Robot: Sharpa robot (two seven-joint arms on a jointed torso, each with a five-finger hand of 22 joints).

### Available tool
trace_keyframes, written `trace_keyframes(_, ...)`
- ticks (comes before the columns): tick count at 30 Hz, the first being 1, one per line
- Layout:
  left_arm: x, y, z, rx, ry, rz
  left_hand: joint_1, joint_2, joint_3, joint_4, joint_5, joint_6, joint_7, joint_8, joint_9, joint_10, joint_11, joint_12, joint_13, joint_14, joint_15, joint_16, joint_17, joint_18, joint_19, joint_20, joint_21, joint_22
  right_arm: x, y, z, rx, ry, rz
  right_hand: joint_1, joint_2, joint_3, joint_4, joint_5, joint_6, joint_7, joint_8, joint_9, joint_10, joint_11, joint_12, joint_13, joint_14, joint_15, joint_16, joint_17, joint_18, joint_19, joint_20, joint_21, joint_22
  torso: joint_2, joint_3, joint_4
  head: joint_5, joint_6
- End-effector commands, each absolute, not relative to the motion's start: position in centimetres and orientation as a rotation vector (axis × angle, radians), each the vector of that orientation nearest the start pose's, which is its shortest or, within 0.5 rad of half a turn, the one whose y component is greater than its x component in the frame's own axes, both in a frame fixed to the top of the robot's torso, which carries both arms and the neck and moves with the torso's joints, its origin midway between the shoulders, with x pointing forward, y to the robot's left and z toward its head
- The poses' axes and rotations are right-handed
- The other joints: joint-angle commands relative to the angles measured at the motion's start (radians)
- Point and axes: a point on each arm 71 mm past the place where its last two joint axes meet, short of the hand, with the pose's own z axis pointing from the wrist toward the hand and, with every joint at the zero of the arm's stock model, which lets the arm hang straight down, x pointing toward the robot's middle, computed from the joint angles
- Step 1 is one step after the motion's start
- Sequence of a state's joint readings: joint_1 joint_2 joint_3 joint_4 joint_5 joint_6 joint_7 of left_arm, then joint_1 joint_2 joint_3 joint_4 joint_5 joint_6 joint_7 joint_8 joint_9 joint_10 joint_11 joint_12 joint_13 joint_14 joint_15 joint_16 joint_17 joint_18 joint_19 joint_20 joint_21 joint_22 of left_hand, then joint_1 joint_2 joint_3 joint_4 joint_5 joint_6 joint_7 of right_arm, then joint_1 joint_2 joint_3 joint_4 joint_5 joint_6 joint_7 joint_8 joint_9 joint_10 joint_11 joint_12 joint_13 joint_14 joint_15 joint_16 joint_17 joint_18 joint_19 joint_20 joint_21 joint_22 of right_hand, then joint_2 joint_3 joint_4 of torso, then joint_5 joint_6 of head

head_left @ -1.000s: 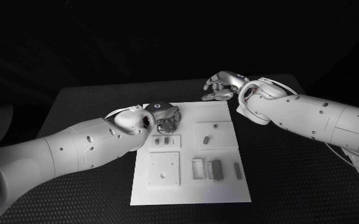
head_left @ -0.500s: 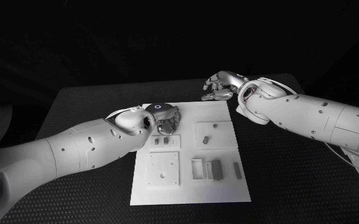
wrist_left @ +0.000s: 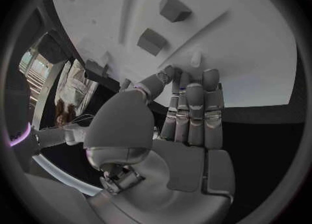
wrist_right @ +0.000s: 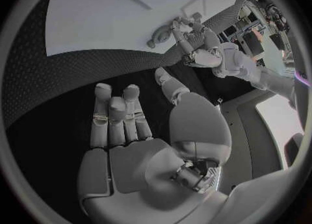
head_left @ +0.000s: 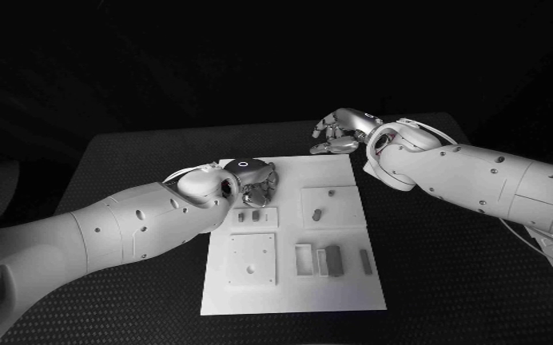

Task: Assemble the parts on the task board

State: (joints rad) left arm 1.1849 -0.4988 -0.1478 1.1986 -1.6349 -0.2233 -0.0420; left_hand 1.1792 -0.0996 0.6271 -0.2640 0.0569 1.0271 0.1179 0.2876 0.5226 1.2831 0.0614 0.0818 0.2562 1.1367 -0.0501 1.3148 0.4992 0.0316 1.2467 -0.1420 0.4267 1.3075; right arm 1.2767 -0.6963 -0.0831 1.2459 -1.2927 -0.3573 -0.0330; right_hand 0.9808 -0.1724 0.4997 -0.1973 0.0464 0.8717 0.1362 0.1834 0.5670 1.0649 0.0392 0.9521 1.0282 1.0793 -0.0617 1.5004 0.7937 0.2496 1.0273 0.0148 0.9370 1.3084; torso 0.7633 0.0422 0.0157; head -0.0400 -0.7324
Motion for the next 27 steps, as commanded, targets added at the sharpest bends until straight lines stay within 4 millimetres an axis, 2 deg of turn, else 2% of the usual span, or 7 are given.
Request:
trace_keyframes(1, 50.6, 10.5, -25.4, 0.533, 1.784, -0.594, 0.013, 0.016, 0.012, -0.001, -0.002, 0.016, -0.002, 0.010, 0.005, 0.018, -0.006, 0.007, 0.004, 0.013, -0.005, 0.005, -0.002, 0.071, 0.009, -0.003, 0.008, 0.023, 54.4, -20.8, -17.3, -0.029, 1.621, 0.630, -0.010, 0.003, -0.001, 0.004, 0.003, -0.009, 0.019, 0.004, -0.001, -0.006, 0.002, 0.006, -0.002, 0.005, -0.004, 0.003, -0.001, 0.012, 0.001, -0.003, -0.005, 0.015, 0.000, -0.0001, -0.0003, 0.000, 0.000)
trace_keyframes(6, 50.7, 10.6, -25.4, 0.527, 1.772, -0.595, 0.019, 0.031, 0.021, -0.009, -0.003, 0.032, -0.009, 0.018, 0.009, 0.039, -0.014, 0.009, 0.007, 0.028, -0.014, 0.009, -0.005, 0.068, 0.017, -0.010, 0.014, 0.022, 54.4, -20.8, -17.3, -0.030, 1.621, 0.630, -0.010, 0.003, -0.001, 0.004, 0.003, -0.009, 0.019, 0.005, -0.001, -0.006, 0.002, 0.007, -0.002, 0.005, -0.004, 0.003, -0.001, 0.012, 0.001, -0.003, -0.005, 0.015, 0.000, -0.0001, 0.0003, 0.001, 0.000)
trace_keyframes(12, 50.7, 10.7, -25.2, 0.518, 1.748, -0.602, 0.018, 0.034, 0.023, -0.012, -0.003, 0.036, -0.011, 0.021, 0.010, 0.047, -0.018, 0.008, 0.007, 0.035, -0.017, 0.011, -0.005, 0.066, 0.020, -0.013, 0.015, 0.022, 54.4, -20.7, -17.3, -0.031, 1.621, 0.631, -0.010, 0.003, -0.002, 0.004, 0.003, -0.009, 0.018, 0.005, -0.001, -0.006, 0.002, 0.007, -0.002, 0.005, -0.004, 0.003, -0.001, 0.012, 0.001, -0.003, -0.005, 0.015, 0.000, 0.0004, 0.0001, 0.002, 0.001)
trace_keyframes(20, 50.1, 10.8, -24.8, 0.508, 1.745, -0.616, 0.015, 0.035, 0.023, -0.015, -0.004, 0.040, -0.013, 0.023, 0.011, 0.053, -0.020, 0.007, 0.008, 0.041, -0.019, 0.012, -0.006, 0.065, 0.025, -0.016, 0.017, 0.021, 54.4, -20.8, -17.3, -0.029, 1.621, 0.628, -0.009, 0.003, -0.002, 0.004, 0.003, -0.009, 0.018, 0.005, -0.001, -0.006, 0.002, 0.007, -0.002, 0.005, -0.004, 0.003, -0.001, 0.012, 0.001, -0.004, -0.005, 0.015, 0.000, -0.0008, 0.0000, 0.001, 0.003)
trace_keyframes(27, 49.4, 10.6, -23.3, 0.480, 1.726, -0.670, 0.015, 0.035, 0.023, -0.015, -0.004, 0.041, -0.014, 0.024, 0.012, 0.055, -0.021, 0.007, 0.008, 0.043, -0.020, 0.012, -0.006, 0.065, 0.027, -0.017, 0.018, 0.021, 54.4, -21.0, -17.3, -0.028, 1.621, 0.626, -0.009, 0.003, -0.002, 0.003, 0.003, -0.009, 0.018, 0.005, -0.001, -0.006, 0.002, 0.007, -0.002, 0.005, -0.004, 0.003, -0.001, 0.012, 0.001, -0.004, -0.005, 0.015, -0.001, -0.0009, 0.0004, 0.001, 0.004)
